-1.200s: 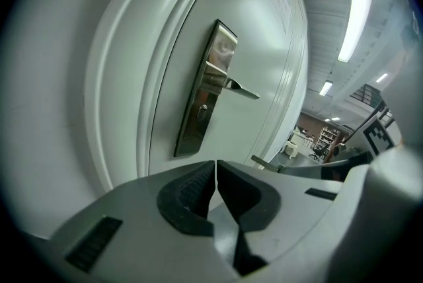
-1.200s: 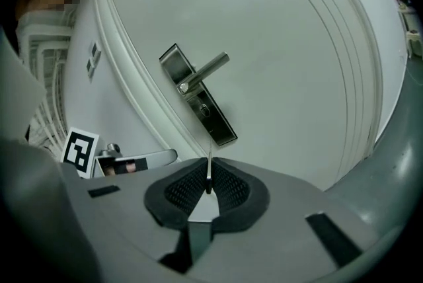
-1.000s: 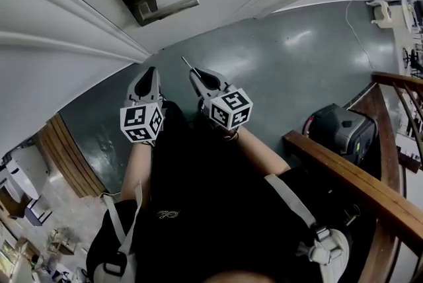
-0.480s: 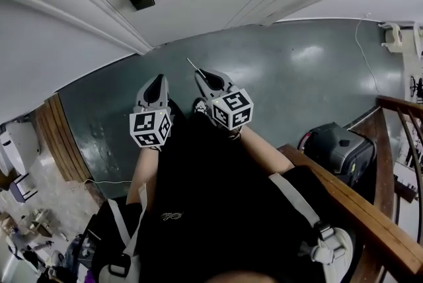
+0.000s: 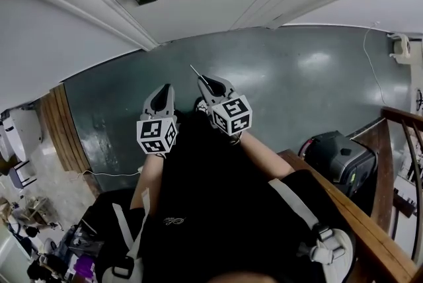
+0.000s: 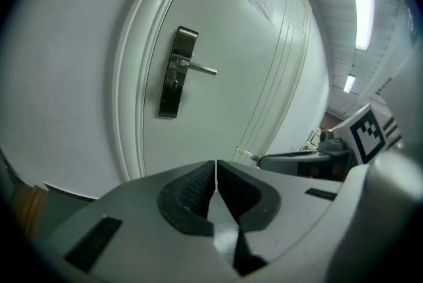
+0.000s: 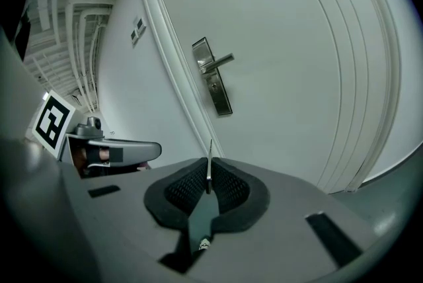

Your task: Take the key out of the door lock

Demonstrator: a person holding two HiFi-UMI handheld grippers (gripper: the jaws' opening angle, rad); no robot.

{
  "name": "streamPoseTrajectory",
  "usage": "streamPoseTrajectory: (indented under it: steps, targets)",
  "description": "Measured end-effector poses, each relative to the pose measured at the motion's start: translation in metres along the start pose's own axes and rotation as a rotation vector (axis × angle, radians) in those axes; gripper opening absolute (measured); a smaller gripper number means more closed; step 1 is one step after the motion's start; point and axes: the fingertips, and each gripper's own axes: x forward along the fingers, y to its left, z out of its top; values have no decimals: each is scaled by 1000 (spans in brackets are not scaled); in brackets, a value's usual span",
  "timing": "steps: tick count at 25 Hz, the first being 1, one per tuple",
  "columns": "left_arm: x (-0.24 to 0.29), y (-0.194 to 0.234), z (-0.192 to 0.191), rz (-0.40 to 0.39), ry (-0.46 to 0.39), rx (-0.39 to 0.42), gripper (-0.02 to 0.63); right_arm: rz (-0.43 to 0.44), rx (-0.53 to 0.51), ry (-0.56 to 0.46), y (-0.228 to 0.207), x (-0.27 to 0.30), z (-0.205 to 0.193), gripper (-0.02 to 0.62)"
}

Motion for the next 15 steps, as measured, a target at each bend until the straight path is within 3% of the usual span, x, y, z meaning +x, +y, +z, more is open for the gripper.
streamPoseTrajectory:
  steps: [9, 15]
  targets:
    - [-29, 8, -13, 33, 11, -41, 28, -7, -61, 13, 20, 4, -9, 32]
    - [-57, 36, -8, 46, -10, -35, 29, -21, -128, -17, 49, 16, 4, 32]
